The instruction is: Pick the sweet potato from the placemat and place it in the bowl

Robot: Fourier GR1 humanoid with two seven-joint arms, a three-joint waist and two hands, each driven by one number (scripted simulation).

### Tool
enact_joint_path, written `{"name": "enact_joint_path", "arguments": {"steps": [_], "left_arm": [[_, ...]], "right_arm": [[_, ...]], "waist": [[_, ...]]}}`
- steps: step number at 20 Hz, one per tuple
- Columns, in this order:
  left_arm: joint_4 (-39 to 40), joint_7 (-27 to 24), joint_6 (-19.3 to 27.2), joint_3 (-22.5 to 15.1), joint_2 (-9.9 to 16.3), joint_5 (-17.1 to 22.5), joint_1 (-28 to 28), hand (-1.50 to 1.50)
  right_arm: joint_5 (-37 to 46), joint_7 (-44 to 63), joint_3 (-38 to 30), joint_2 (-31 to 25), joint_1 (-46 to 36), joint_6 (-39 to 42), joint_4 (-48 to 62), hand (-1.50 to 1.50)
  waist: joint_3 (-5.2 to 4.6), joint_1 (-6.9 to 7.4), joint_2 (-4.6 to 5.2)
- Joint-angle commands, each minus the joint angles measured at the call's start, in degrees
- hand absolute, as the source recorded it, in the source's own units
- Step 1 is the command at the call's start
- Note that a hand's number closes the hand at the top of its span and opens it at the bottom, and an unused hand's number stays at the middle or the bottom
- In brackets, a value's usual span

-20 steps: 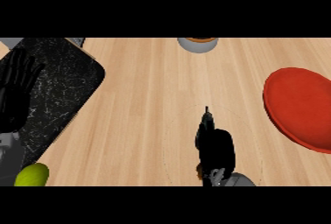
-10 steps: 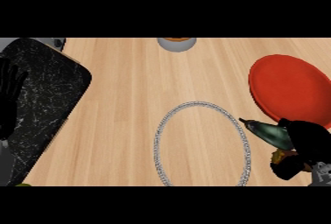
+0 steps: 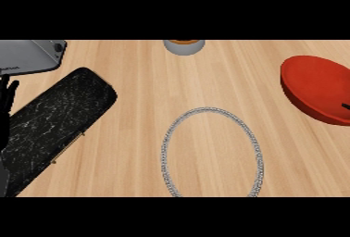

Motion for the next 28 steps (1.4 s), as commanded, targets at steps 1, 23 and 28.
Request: {"name": "enact_joint_path", "arguments": {"steps": [1, 23, 28], "left_arm": [[0.3, 0.1, -1.2, 0.1, 0.3, 0.6, 0.8, 0.0], [1.5, 0.9, -1.8, -5.6, -3.0, -2.7, -6.9, 0.0], [-1.1, 0.9, -2.4, -5.2, -3.0, -2.6, -4.4, 0.0]], "right_arm": [[-9.1, -14.7, -10.8, -5.8, 0.4, -0.8, 5.8, 1.5], [-34.0, -38.0, -22.4, -28.3, -9.2, 21.5, 35.9, 1.5], [-32.8, -35.2, -13.8, -24.7, -12.2, 18.7, 31.8, 1.5]], "waist": [[-0.14, 0.26, -0.05], [-0.77, 8.63, 1.41], [-0.74, 9.49, 1.36]]}}
